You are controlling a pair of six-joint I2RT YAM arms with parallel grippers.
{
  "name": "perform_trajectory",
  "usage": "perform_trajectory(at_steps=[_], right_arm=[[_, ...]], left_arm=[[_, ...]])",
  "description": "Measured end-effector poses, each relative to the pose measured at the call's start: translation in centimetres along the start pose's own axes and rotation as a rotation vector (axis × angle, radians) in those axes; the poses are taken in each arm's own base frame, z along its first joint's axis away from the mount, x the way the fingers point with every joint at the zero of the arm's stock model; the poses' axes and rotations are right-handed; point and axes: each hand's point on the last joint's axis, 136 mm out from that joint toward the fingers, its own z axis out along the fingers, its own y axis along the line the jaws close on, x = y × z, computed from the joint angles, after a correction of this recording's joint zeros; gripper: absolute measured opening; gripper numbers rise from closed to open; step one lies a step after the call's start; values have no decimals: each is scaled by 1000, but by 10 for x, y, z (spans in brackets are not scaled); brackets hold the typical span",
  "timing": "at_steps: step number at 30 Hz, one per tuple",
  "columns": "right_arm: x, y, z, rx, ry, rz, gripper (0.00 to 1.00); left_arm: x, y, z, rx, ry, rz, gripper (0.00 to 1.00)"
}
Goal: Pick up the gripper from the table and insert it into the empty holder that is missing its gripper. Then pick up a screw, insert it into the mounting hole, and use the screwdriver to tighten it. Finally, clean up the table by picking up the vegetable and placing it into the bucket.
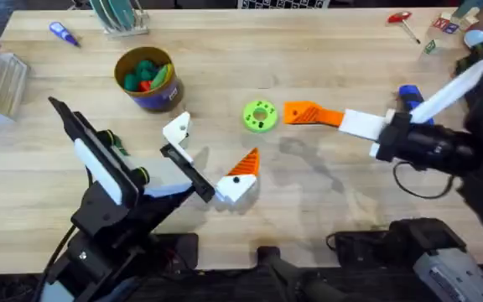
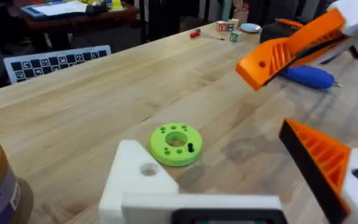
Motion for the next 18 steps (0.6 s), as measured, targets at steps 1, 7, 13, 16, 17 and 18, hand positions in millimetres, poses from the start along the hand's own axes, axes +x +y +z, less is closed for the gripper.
perform_trajectory(at_steps=[1, 7, 13, 16, 17, 18], right_arm=[[1, 0, 3, -27, 5, 32, 10], [12, -7, 17, -94, 91, 238, 9], [2, -7, 32, -191, 142, 307, 9], [4, -8, 39, -232, 188, 352, 9], [6, -8, 42, -244, 208, 366, 9], [9, -8, 44, -256, 231, 382, 9]], left_arm=[[0, 0, 0, 0, 0, 0, 986], [0, 0, 0, 1, 0, 0, 986], [0, -1, 0, 5, 0, -8, 986], [-1, -5, 0, 27, -2, -12, 986], [-1, -6, 0, 37, -2, -13, 986], [-1, -9, 0, 51, -3, -15, 986]])
